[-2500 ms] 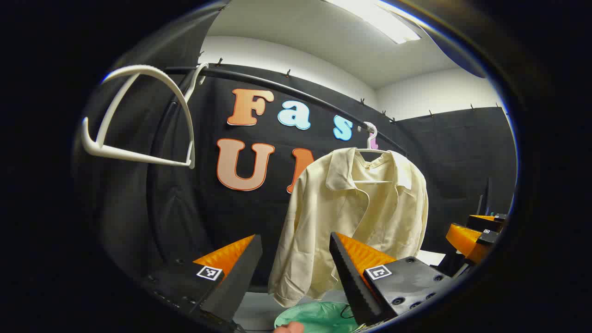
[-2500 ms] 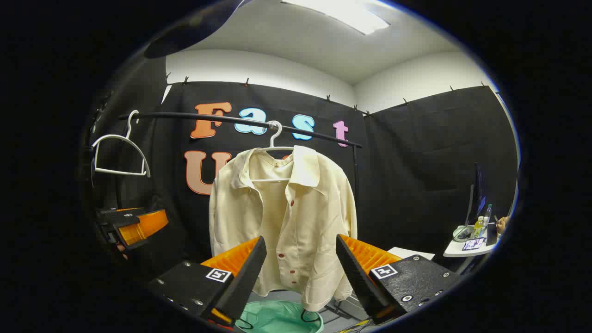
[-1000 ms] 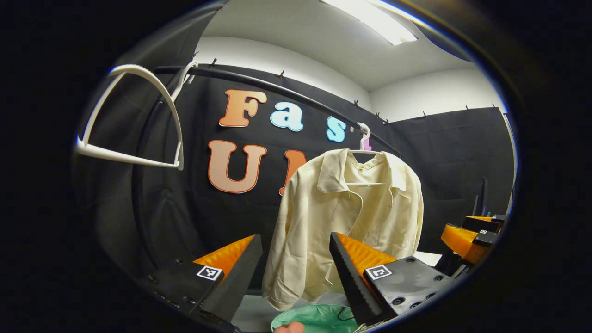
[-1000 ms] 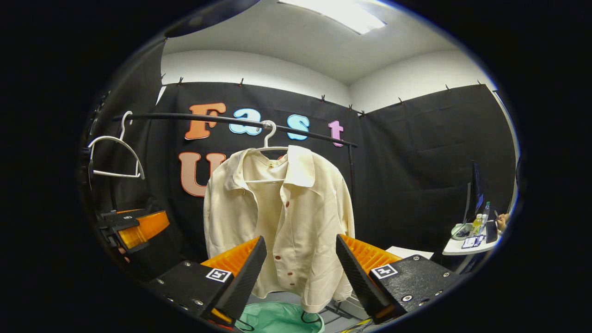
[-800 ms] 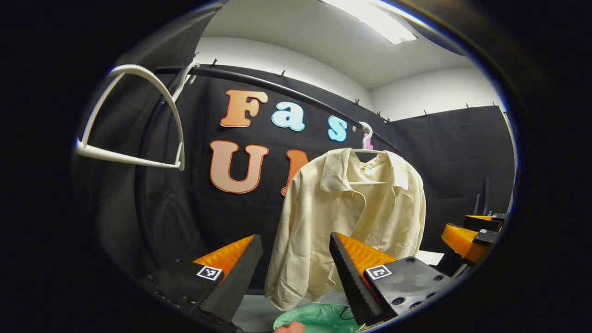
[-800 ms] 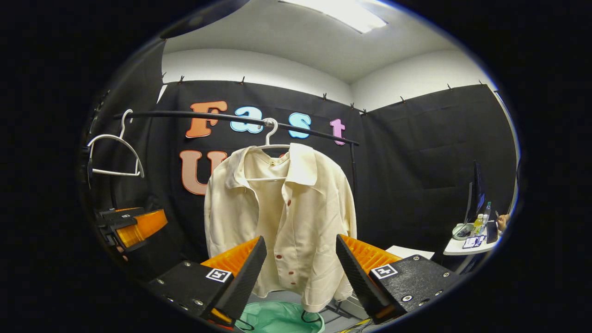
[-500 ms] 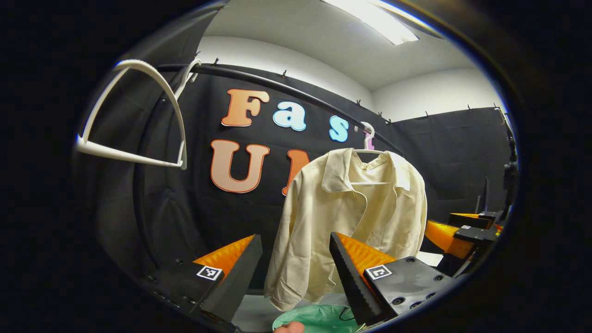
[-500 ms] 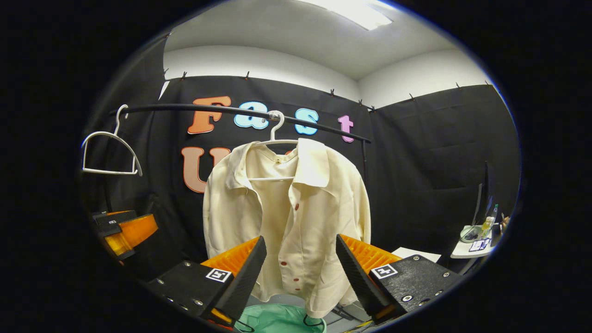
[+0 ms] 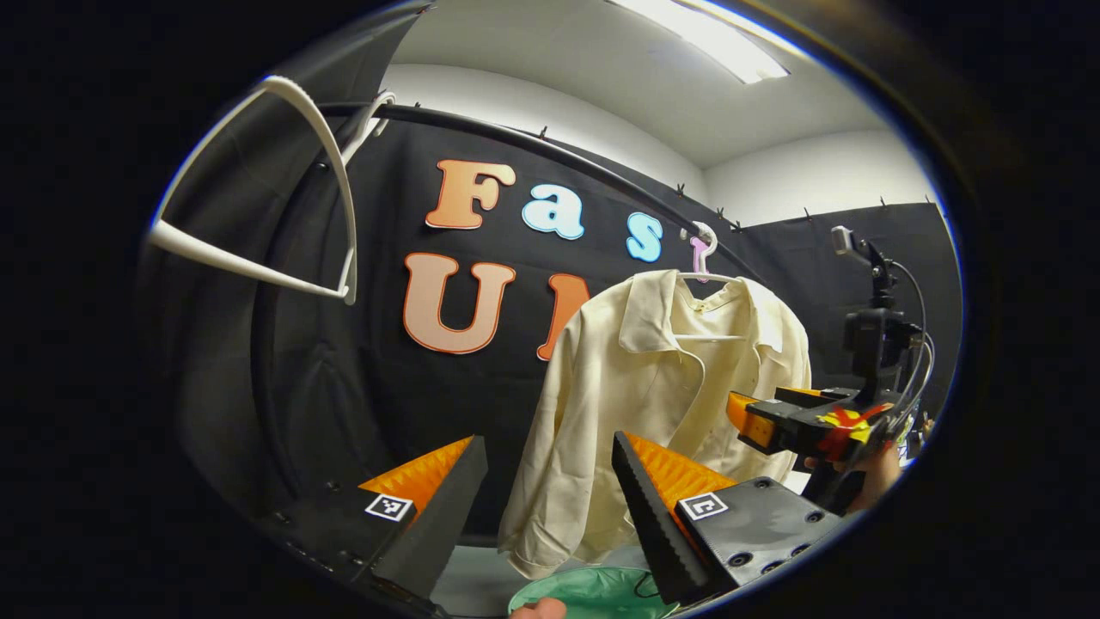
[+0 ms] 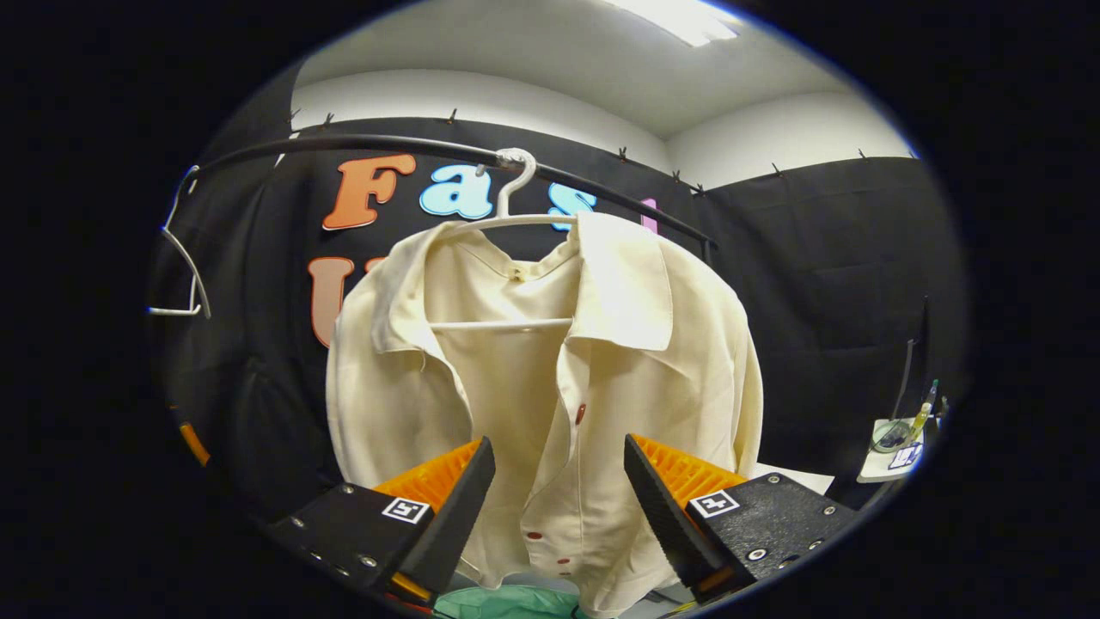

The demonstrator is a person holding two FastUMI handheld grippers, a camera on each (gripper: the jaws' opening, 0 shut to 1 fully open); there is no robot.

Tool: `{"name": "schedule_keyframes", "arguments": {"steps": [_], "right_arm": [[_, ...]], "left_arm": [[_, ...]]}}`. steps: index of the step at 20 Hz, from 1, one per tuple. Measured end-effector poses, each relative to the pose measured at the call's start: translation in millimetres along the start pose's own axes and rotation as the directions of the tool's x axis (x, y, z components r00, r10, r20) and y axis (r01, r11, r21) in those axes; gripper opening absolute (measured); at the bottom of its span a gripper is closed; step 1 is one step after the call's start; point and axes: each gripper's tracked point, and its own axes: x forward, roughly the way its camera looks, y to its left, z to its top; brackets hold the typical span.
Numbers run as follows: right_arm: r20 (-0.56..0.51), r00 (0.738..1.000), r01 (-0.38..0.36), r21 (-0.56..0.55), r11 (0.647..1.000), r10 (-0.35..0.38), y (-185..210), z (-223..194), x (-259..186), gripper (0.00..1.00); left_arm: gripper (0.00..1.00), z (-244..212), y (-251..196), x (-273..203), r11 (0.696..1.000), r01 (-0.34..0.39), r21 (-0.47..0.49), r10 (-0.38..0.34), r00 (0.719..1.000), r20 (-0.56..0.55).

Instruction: Grasp the clothes on the hanger with both hands and then place them into the laundry hamper below.

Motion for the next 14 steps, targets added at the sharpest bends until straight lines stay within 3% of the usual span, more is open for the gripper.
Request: {"name": "schedule_keyframes", "arguments": {"steps": [8, 10, 11, 13, 14], "right_arm": [[0.012, 0.984, 0.180, -0.078, 0.981, -0.180, -30.6, -6.9, 45.3, 0.94], [0.019, 0.982, 0.189, -0.083, 0.978, -0.188, -39.1, -6.7, 49.9, 0.94], [0.019, 0.981, 0.194, -0.089, 0.977, -0.193, -44.7, -7.3, 52.3, 0.91], [0.017, 0.980, 0.200, -0.104, 0.974, -0.199, -55.8, -8.7, 52.9, 0.76], [0.018, 0.981, 0.196, -0.103, 0.975, -0.195, -60.0, -8.9, 52.6, 0.64]], "left_arm": [[0.96, -4.7, -1.6, 6.8, 1.000, 0.013, 0.009, -0.013, 1.000, -0.005], [0.96, -8.1, -5.9, 11.1, 1.000, 0.021, 0.016, -0.021, 1.000, -0.010], [0.97, -9.6, -9.2, 12.9, 0.999, 0.027, 0.019, -0.027, 1.000, -0.009], [0.96, -11.4, -16.7, 17.8, 0.999, 0.041, 0.031, -0.041, 0.999, -0.005], [0.96, -12.1, -20.2, 19.6, 0.998, 0.051, 0.035, -0.051, 0.999, -0.004]]}}
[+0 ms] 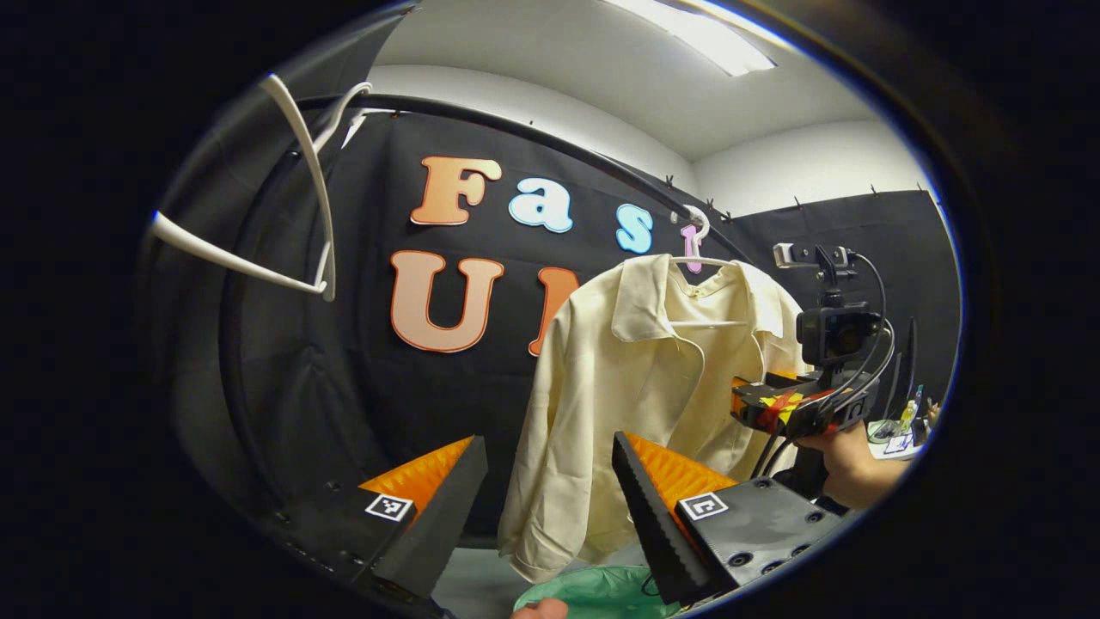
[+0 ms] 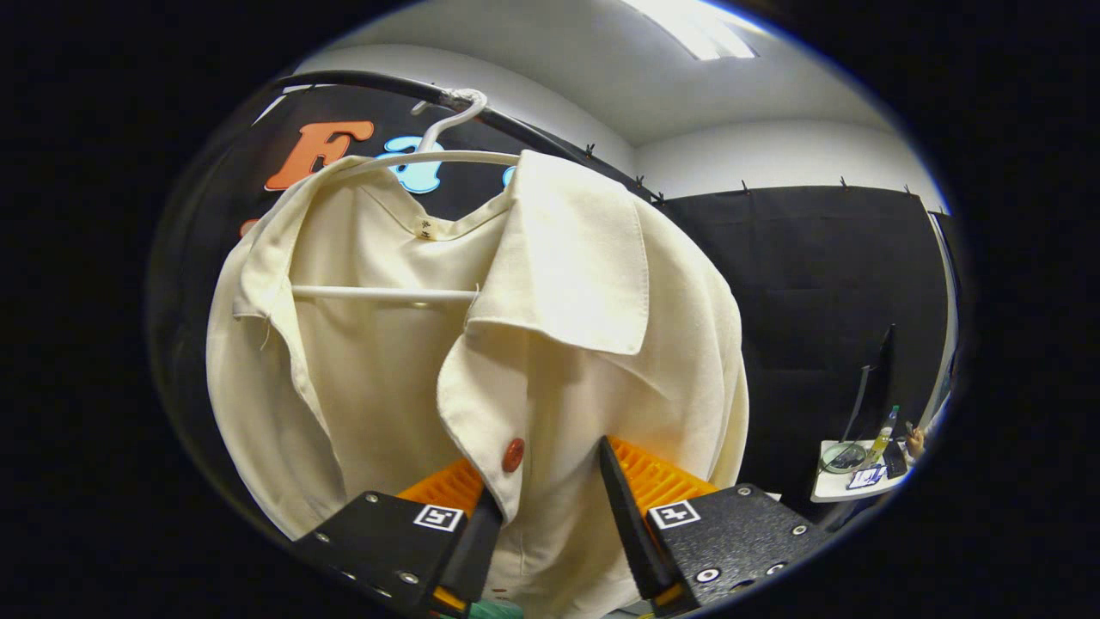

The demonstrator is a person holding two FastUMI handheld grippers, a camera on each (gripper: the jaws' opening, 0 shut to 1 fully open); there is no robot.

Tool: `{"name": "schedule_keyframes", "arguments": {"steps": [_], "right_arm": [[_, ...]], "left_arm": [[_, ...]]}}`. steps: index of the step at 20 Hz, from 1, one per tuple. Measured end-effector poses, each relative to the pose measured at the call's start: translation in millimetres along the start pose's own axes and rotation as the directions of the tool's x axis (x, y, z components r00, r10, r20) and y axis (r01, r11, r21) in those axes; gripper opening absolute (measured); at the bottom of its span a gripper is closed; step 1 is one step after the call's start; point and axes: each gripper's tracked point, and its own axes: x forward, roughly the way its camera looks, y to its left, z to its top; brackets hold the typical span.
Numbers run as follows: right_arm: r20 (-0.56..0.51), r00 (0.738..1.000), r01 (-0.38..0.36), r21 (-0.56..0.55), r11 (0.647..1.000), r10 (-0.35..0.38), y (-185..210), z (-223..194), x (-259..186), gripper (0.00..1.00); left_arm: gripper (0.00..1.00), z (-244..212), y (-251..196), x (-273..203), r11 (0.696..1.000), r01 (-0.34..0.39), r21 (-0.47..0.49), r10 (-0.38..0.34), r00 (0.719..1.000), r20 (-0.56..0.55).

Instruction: Grasp the clothes on the hanger with both hands and then place them into the laundry hamper below.

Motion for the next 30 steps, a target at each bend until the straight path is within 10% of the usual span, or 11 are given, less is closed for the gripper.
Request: {"name": "schedule_keyframes", "arguments": {"steps": [4, 7, 18, 24, 30], "right_arm": [[-0.005, 0.998, -0.059, 0.015, 0.998, 0.059, -11.1, -1.0, -2.9, 0.20], [0.002, 0.989, -0.146, 0.032, 0.989, 0.146, -11.2, 3.7, -13.9, 0.06], [0.023, 0.964, -0.265, 0.070, 0.962, 0.264, -34.5, 18.3, -35.1, 0.04], [0.021, 0.959, -0.283, 0.067, 0.957, 0.283, -38.3, 20.6, -34.5, 0.04], [0.019, 0.956, -0.292, 0.064, 0.954, 0.292, -37.4, 21.8, -34.4, 0.03]], "left_arm": [[0.97, 1.1, -27.2, 17.0, 0.997, 0.075, -0.002, -0.075, 0.997, 0.015], [0.97, -6.9, -53.2, 45.6, 0.991, 0.135, -0.010, -0.135, 0.991, -0.008], [0.97, -51.4, -145.4, 125.2, 0.957, 0.282, 0.070, -0.283, 0.959, 0.013], [0.98, -83.0, -126.3, 161.8, 0.958, 0.099, 0.270, -0.113, 0.993, 0.037], [0.97, -77.8, -96.2, 178.6, 0.959, -0.050, 0.277, 0.030, 0.997, 0.077]]}}
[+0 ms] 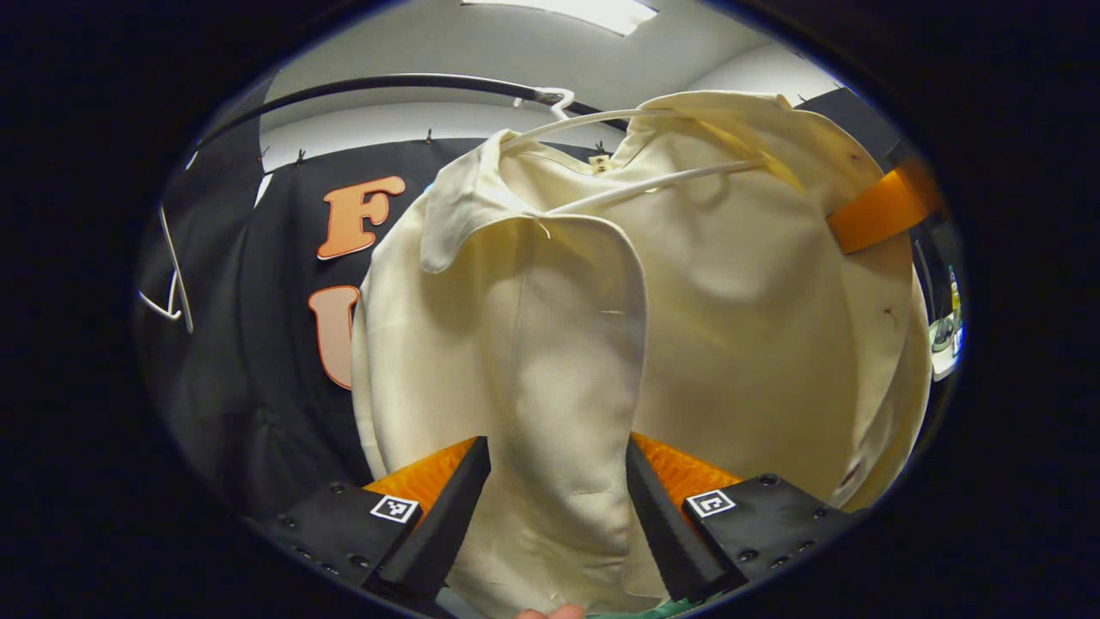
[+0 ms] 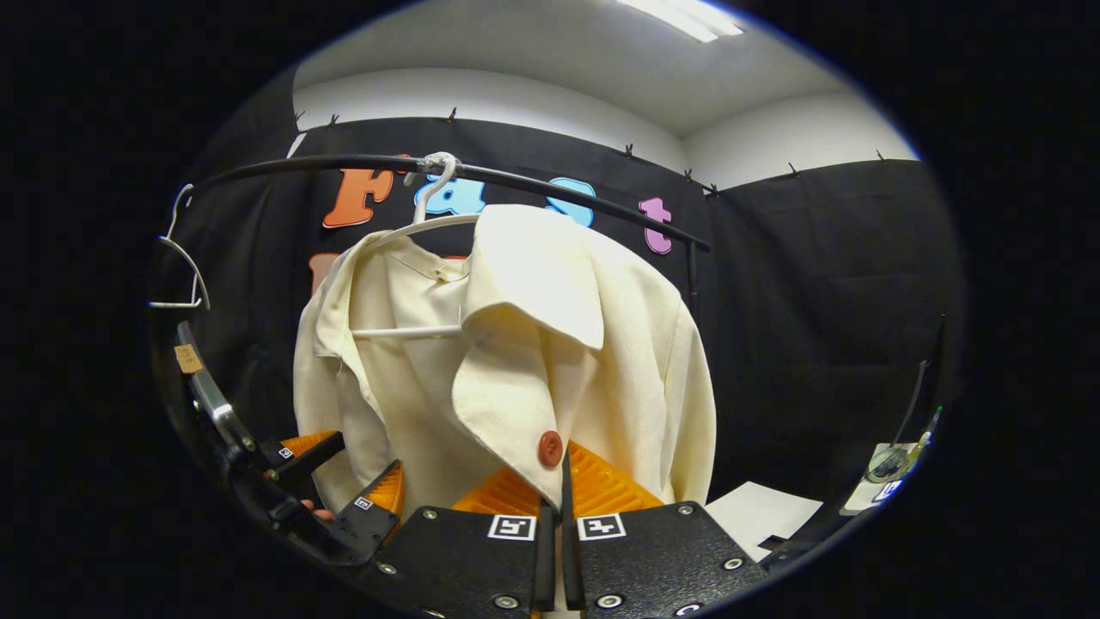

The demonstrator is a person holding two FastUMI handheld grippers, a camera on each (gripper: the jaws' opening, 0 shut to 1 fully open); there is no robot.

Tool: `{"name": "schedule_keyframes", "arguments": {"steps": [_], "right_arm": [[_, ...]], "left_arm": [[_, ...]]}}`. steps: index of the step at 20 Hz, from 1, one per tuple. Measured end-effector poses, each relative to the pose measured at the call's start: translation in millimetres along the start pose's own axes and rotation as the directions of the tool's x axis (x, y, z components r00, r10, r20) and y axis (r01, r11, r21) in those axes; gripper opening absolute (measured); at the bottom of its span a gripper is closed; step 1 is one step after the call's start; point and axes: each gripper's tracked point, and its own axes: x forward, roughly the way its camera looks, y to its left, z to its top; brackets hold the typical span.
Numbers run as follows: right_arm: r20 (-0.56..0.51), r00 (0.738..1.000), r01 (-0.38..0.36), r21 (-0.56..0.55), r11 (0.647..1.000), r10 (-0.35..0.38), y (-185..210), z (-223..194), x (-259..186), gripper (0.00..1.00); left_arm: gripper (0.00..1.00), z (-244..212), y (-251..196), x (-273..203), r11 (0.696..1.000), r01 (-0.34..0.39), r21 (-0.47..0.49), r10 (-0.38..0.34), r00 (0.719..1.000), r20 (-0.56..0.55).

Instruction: Grasp the clothes on the hanger with both hands and then place them into the laundry hamper below.

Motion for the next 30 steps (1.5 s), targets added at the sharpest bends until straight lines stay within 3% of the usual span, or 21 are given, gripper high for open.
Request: {"name": "schedule_keyframes", "arguments": {"steps": [2, 5, 7, 9, 14, 26, 30], "right_arm": [[0.002, 1.000, 0.000, 0.001, 1.000, 0.000, -2.1, -0.2, -1.0, 0.04], [0.008, 1.000, -0.003, 0.003, 1.000, 0.003, -2.3, 0.1, -1.7, 0.04], [0.007, 1.000, 0.002, 0.000, 1.000, -0.002, -3.1, -0.2, -2.8, 0.03], [0.011, 1.000, 0.004, -0.006, 1.000, -0.004, -3.7, 1.3, -5.3, 0.04], [0.015, 1.000, 0.002, -0.014, 1.000, -0.002, -8.1, 5.1, -11.9, 0.03], [0.066, 0.997, 0.047, -0.011, 0.999, -0.046, -27.8, 29.9, -23.8, 0.02], [0.092, 0.994, 0.068, -0.018, 0.998, -0.066, -38.7, 47.3, -29.7, 0.02]], "left_arm": [[0.96, 5.4, 16.3, 1.3, 0.999, -0.042, 0.021, 0.042, 0.999, 0.015], [0.47, 9.4, 40.0, 0.7, 0.993, -0.096, 0.064, 0.095, 0.995, 0.019], [0.15, 7.9, 48.2, 2.6, 0.994, -0.089, 0.067, 0.090, 0.996, -0.012], [0.10, 8.1, 72.6, 2.0, 0.987, -0.140, 0.083, 0.142, 0.990, -0.018], [0.10, 12.6, 101.1, 5.0, 0.968, -0.152, 0.199, 0.162, 0.986, -0.033], [0.07, 48.5, 152.3, -9.5, 0.936, -0.250, 0.246, 0.248, 0.968, 0.043], [0.07, 67.3, 175.7, -5.7, 0.913, -0.302, 0.274, 0.289, 0.953, 0.086]]}}
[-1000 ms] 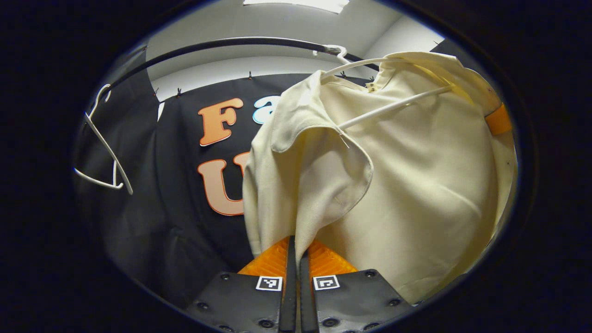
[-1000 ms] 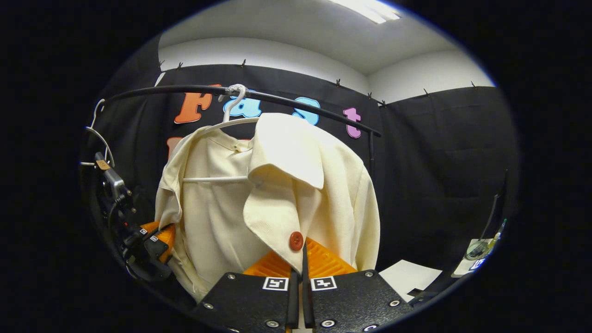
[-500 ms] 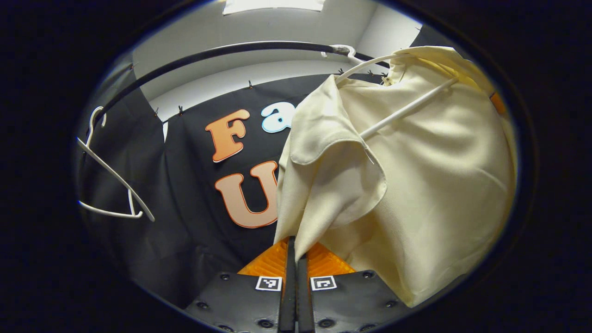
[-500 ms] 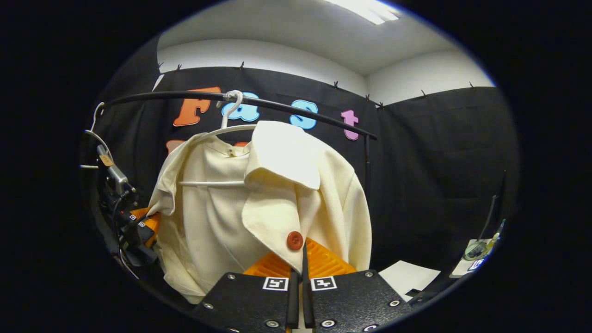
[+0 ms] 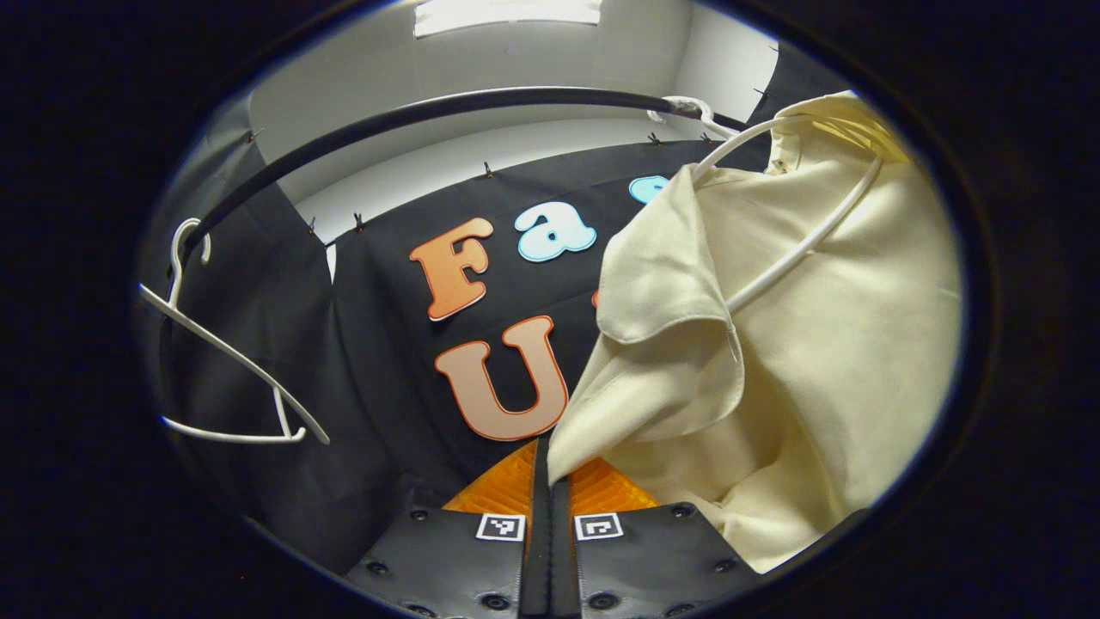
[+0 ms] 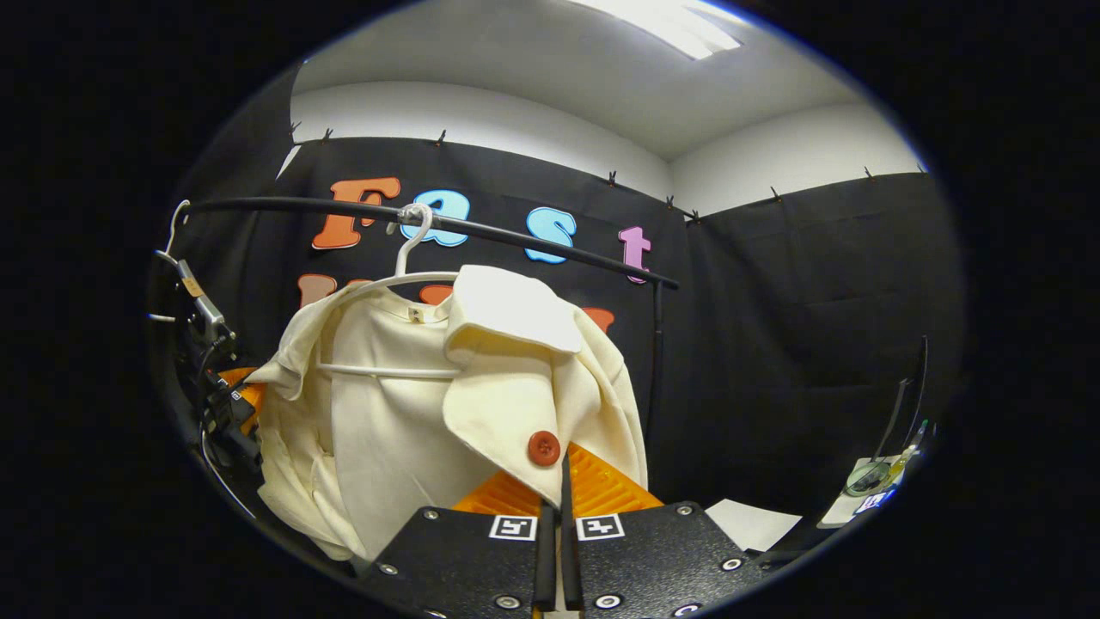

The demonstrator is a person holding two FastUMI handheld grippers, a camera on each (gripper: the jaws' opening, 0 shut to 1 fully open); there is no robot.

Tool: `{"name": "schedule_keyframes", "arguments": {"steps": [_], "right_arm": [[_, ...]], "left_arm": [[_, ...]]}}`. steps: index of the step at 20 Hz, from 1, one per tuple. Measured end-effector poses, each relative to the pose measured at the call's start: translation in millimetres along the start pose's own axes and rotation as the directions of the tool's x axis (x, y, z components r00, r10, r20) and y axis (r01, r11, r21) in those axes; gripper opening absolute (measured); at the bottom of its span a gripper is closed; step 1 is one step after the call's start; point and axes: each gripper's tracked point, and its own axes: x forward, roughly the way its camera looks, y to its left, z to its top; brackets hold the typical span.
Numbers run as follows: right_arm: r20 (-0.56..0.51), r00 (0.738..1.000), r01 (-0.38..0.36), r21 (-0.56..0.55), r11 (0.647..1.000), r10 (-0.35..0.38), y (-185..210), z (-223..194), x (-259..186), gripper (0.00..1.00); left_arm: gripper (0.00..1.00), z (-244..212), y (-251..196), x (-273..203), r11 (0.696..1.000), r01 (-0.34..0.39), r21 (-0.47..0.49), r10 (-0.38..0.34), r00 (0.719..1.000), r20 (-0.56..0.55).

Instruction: Grasp the clothes on the hanger with both hands and then place them into the laundry hamper below.

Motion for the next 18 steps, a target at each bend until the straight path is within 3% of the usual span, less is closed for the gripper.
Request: {"name": "schedule_keyframes", "arguments": {"steps": [6, 14, 18], "right_arm": [[0.079, 0.994, 0.080, -0.051, 0.995, -0.076, -35.7, 37.8, -9.7, 0.01], [0.053, 0.992, 0.118, -0.037, 0.992, -0.115, -63.1, 45.2, 9.2, 0.01], [0.064, 0.985, 0.161, -0.008, 0.987, -0.160, -97.9, 65.7, 24.7, 0.00]], "left_arm": [[0.07, 10.0, 19.8, 7.7, 1.000, -0.023, -0.010, 0.023, 1.000, 0.010], [0.07, 16.0, 43.5, 35.8, 0.998, -0.065, -0.015, 0.065, 0.998, -0.006], [0.07, 6.1, 59.1, 57.2, 0.995, -0.095, -0.017, 0.095, 0.995, -0.012]]}}
